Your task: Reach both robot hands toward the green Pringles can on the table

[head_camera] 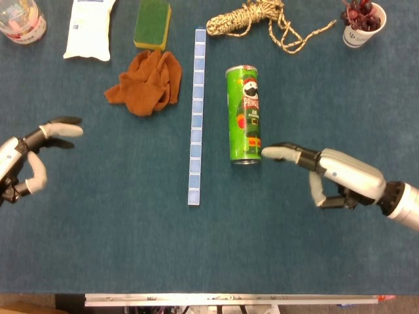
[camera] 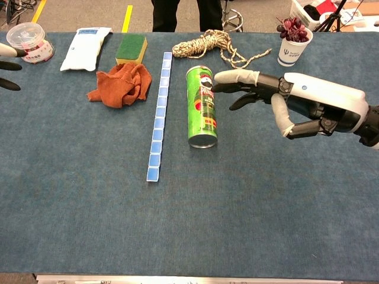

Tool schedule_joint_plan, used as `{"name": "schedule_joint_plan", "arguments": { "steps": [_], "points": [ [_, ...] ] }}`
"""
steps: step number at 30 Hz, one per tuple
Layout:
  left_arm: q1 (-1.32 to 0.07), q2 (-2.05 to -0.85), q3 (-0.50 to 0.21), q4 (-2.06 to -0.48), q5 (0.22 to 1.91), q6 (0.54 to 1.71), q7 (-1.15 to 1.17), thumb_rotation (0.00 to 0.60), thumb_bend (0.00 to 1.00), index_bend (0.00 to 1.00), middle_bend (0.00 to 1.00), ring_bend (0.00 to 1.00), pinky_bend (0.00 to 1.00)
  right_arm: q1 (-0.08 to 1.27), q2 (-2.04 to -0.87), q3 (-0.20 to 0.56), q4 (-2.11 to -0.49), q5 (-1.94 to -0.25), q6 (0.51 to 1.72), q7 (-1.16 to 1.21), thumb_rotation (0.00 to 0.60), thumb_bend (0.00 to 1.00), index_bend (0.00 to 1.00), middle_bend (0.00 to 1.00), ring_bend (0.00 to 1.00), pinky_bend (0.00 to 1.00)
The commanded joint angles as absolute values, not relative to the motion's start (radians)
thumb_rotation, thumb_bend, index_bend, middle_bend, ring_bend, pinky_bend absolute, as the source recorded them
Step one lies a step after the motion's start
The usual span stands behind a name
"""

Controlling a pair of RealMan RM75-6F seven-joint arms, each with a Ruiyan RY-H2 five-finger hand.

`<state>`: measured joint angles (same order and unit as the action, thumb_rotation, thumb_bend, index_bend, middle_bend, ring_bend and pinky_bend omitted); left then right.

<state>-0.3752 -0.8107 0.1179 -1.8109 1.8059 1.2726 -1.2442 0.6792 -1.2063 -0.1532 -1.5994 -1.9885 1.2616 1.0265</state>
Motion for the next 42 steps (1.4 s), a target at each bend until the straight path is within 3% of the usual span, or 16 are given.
{"name": "schedule_joint_plan", "arguments": {
  "steps": [1, 16, 29, 42],
  "points": [
    [-0.398, -0.781, 0.148, -1.812, 1.849, 1.265, -1.289, 0.522, 1.00, 0.25, 0.16, 0.16, 0.25, 0.701, -1.204, -0.169, -1.604, -2.005, 1.263, 1.058, 0.600, 1.00, 0.03, 0.11, 0.03, 0.17],
    [-0.412, -0.805, 0.194, -1.797, 1.877, 1.284, -1.318, 0.516, 1.00, 0.26, 0.16, 0.16, 0.26, 0.754, -1.228, -0.206, -1.609, -2.016, 1.264, 1.066, 0.600, 1.00, 0.03, 0.12, 0.04, 0.17],
    [-0.499, -0.762, 0.291, -1.778, 1.987, 1.249, -1.510, 0.497, 1.00, 0.28, 0.19, 0.18, 0.27, 0.763, -1.239, -0.238, -1.590, -2.002, 1.283, 1.074, 0.600, 1.00, 0.03, 0.12, 0.04, 0.17],
    [-0.544, -0.763, 0.330, -1.752, 2.004, 1.268, -1.563, 0.490, 1.00, 0.29, 0.20, 0.19, 0.28, 0.777, -1.245, -0.267, -1.572, -2.009, 1.299, 1.096, 0.600, 1.00, 0.03, 0.12, 0.04, 0.17]
  ]
}}
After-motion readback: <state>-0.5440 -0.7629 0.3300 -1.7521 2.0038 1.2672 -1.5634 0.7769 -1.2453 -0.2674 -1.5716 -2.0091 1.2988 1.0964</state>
